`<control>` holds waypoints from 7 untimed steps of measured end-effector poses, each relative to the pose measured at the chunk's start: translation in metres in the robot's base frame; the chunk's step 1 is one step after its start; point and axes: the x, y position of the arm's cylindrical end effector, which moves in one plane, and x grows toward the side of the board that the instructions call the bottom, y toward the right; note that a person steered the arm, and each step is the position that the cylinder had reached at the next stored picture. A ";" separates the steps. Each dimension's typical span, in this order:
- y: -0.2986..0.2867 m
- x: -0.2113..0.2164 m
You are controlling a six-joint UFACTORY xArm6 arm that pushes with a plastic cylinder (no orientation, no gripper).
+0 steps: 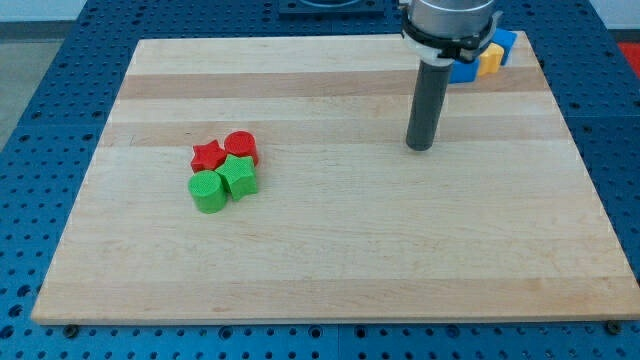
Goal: Move the green circle and green star towards top right
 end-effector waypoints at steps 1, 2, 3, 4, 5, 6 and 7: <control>-0.017 0.014; -0.032 0.029; -0.043 0.041; -0.053 0.054; -0.064 0.059; -0.079 0.059; -0.099 0.067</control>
